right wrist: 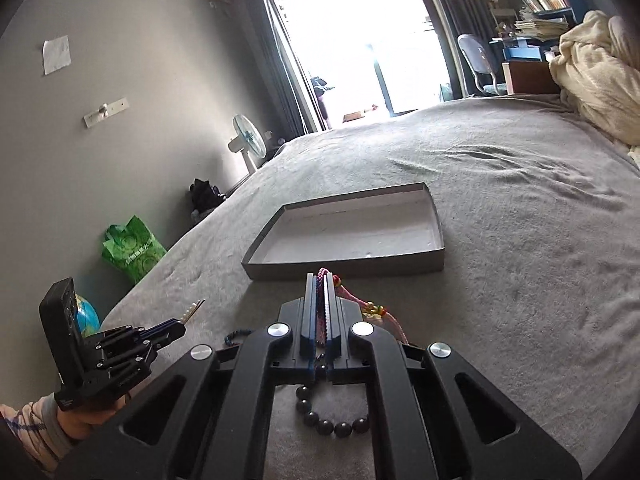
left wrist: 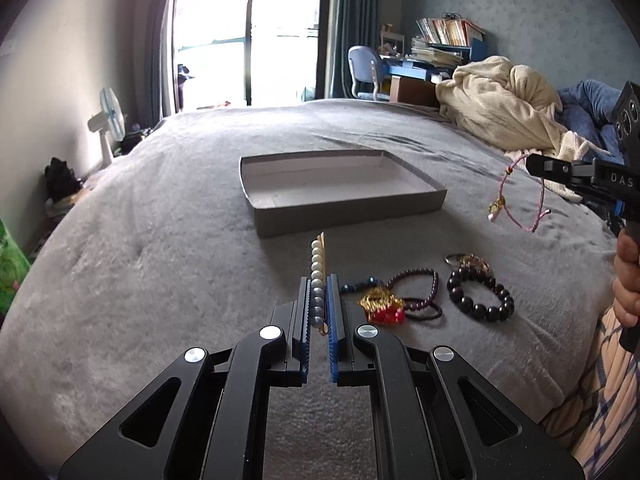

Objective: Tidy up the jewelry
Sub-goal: 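Carry the pearl strand and pink bracelet into the tray and open both tools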

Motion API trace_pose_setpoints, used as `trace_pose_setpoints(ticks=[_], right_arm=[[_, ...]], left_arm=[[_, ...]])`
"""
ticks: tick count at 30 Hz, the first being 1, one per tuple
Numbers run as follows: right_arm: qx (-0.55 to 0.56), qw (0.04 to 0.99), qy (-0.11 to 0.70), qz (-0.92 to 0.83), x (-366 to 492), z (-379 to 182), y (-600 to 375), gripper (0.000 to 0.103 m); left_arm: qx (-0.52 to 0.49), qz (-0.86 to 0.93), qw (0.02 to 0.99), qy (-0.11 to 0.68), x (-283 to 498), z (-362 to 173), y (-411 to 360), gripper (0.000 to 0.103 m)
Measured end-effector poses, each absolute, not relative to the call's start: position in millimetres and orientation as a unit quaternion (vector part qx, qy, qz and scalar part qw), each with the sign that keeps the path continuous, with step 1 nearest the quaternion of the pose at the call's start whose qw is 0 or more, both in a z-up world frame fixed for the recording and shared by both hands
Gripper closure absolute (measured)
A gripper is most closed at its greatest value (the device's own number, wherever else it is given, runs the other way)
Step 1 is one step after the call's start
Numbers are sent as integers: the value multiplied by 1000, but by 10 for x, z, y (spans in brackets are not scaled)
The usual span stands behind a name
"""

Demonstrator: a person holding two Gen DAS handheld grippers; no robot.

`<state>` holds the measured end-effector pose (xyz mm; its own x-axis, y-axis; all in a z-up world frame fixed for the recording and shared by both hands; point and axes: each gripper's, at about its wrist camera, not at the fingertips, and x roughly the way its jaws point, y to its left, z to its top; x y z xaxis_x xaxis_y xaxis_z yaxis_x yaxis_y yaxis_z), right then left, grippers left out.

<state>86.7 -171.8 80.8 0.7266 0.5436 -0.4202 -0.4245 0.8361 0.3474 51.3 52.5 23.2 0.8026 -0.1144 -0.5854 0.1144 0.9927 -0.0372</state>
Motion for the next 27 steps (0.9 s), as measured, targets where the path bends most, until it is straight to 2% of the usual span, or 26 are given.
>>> trace_pose_setpoints(ticks=[12,27], right_arm=[[116,923,267,252,1120,771,-1686,100],[80,928,254,261,1769,1012,-1437,100]], left_arm=[[-16,-70,947,313,891,344,595,95],[-27,-59,948,312,1715,605,653,95]])
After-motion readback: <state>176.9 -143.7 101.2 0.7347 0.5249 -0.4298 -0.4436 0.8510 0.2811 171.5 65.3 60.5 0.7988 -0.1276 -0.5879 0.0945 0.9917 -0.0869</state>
